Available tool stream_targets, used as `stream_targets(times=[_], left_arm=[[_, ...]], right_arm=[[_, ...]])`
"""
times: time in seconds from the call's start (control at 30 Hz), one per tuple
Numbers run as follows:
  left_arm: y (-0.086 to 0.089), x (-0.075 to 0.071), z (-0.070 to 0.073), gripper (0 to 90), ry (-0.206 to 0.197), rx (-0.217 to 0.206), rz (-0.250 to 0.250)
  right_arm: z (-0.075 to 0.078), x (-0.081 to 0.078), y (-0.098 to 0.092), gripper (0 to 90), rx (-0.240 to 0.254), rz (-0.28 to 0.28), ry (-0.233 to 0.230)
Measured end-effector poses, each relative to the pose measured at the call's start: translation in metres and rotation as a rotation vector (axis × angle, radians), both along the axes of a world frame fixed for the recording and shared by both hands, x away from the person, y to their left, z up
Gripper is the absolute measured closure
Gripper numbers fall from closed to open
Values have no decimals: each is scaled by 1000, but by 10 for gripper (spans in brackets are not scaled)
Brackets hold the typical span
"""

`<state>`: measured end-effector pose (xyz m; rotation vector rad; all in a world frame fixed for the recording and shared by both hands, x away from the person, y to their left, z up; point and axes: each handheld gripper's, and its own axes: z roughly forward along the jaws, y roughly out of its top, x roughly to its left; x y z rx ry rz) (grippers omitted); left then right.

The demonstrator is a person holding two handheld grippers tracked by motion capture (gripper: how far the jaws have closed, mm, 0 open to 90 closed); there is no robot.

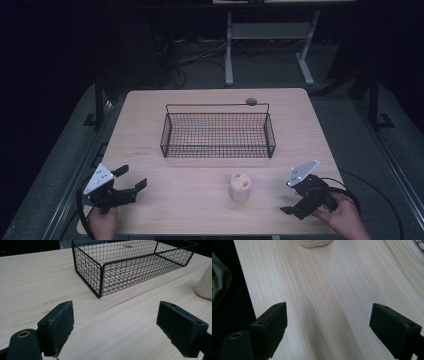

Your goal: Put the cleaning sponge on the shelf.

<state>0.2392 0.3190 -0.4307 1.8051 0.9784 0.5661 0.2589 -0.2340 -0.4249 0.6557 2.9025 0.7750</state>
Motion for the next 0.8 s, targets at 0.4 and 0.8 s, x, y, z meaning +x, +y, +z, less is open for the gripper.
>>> stream_targets(times=[0.4, 0.8], left_arm=[[2, -1, 0, 138, -2, -9, 7], [2, -4, 1, 138, -6, -4, 7]], right_arm=[[1, 3, 15, 140, -15, 36, -3], [9, 8, 36, 140, -21, 92, 1]])
